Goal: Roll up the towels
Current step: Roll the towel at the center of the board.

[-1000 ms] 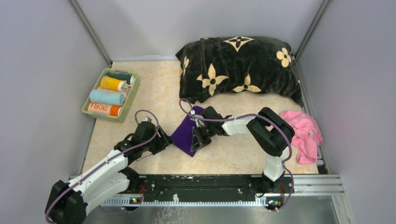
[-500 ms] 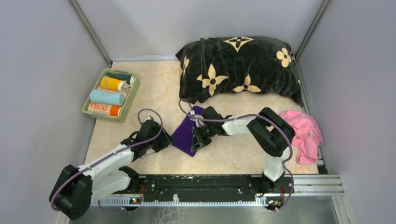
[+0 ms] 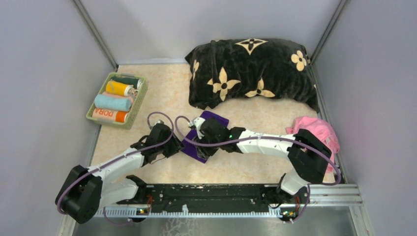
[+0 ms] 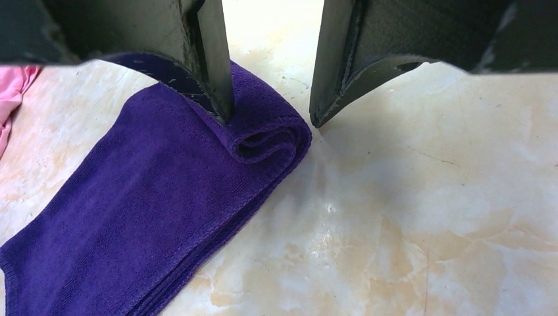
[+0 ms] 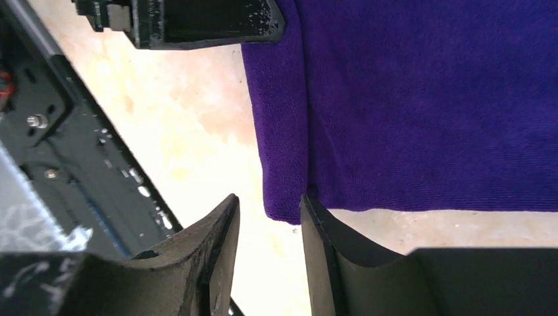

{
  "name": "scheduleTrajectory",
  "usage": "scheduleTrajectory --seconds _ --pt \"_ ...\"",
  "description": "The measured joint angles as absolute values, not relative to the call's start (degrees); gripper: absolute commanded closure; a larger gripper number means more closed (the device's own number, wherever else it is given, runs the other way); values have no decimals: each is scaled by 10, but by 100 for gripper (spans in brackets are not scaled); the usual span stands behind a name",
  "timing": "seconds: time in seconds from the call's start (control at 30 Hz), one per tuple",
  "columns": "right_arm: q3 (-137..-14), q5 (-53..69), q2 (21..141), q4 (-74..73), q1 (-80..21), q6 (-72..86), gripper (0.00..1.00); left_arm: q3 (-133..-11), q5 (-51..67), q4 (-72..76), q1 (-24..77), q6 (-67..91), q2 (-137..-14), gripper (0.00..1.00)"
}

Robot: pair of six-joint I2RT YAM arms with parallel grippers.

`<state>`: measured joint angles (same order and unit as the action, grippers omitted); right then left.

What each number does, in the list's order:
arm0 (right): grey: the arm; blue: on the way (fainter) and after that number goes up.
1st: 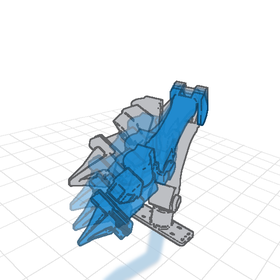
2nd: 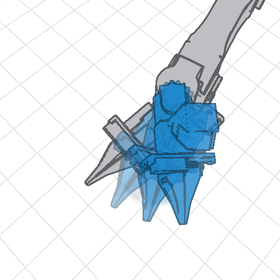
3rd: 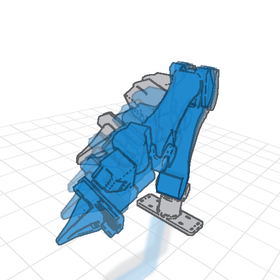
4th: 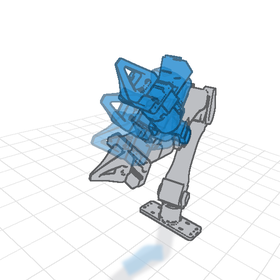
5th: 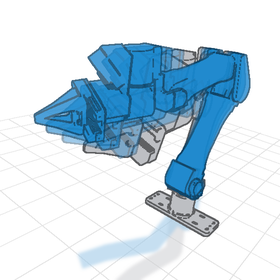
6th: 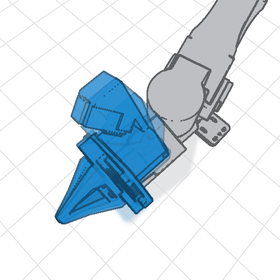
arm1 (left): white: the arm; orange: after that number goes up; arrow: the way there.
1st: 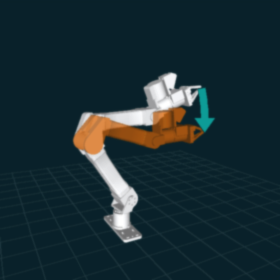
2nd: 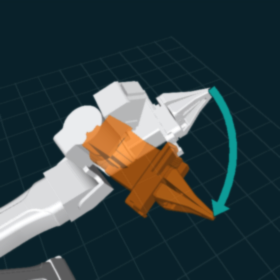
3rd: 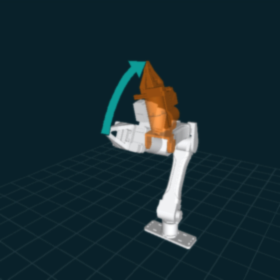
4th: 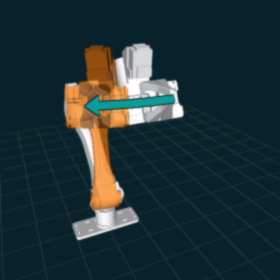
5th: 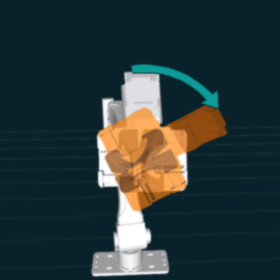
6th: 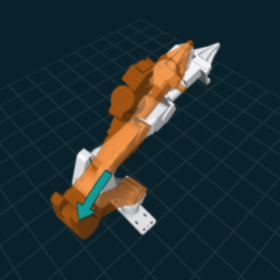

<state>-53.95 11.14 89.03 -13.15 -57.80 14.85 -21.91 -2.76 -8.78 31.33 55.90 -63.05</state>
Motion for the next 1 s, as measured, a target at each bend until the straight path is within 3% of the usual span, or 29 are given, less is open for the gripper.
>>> scheduleTrajectory --seconds 0.27,0.77,1.0 --pt "-548 -50 893 -129 -675 90 57 -223 -21 -81 313 559 -641 47" --pt "-562 -131 998 -103 -710 36 57 -224 -20 -79 313 559 -644 46" --pt "-585 -167 1024 -111 -724 27 68 -226 -19 -75 313 559 -649 46"
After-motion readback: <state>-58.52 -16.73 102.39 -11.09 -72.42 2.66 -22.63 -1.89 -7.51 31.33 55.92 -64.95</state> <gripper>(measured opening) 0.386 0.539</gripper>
